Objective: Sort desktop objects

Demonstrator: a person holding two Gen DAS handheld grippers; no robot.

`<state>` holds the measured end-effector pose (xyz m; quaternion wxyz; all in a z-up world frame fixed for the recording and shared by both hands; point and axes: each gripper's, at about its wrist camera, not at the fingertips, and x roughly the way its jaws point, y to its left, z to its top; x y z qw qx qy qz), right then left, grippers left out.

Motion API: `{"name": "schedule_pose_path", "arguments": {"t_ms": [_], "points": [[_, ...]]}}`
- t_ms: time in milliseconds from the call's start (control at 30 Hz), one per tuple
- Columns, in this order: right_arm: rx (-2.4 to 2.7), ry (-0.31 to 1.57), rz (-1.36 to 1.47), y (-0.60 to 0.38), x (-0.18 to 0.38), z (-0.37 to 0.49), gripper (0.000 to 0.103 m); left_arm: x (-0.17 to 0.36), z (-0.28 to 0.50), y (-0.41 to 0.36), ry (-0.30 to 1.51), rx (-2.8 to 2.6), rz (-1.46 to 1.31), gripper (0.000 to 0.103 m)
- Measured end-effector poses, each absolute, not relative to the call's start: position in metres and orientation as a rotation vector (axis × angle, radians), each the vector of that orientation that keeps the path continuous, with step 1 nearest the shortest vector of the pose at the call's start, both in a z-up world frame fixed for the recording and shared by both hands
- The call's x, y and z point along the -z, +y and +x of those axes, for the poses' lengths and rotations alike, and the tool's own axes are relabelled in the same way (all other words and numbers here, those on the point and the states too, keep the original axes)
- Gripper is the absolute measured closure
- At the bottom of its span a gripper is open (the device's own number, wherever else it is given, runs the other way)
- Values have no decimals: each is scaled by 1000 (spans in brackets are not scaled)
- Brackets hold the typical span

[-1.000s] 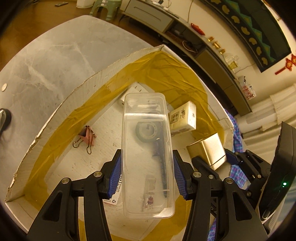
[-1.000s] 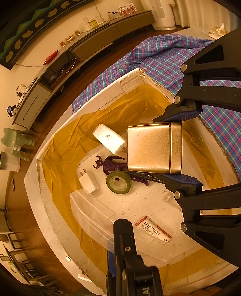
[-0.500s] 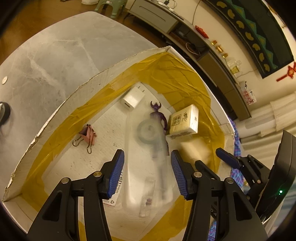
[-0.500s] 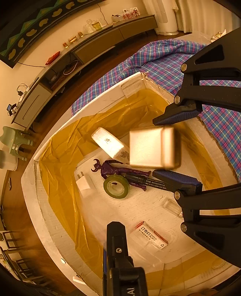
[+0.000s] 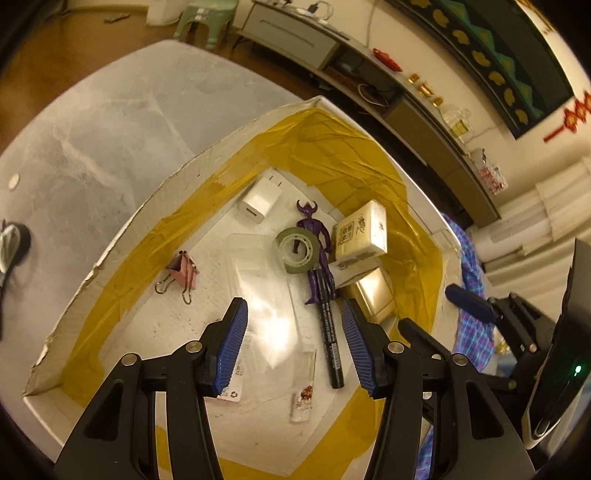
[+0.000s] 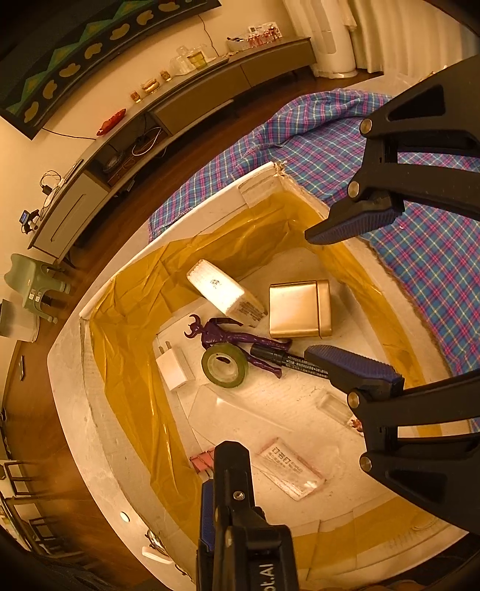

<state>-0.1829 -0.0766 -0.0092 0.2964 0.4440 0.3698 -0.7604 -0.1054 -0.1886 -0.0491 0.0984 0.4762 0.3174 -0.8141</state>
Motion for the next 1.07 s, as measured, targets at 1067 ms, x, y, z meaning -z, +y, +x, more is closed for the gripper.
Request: {"name": "schedule_pose_path", "arguments": {"t_ms": [1067], "points": [[1916, 1122, 1100, -66, -24, -29, 37, -11, 5, -143, 543, 2758, 1061, 38]]}}
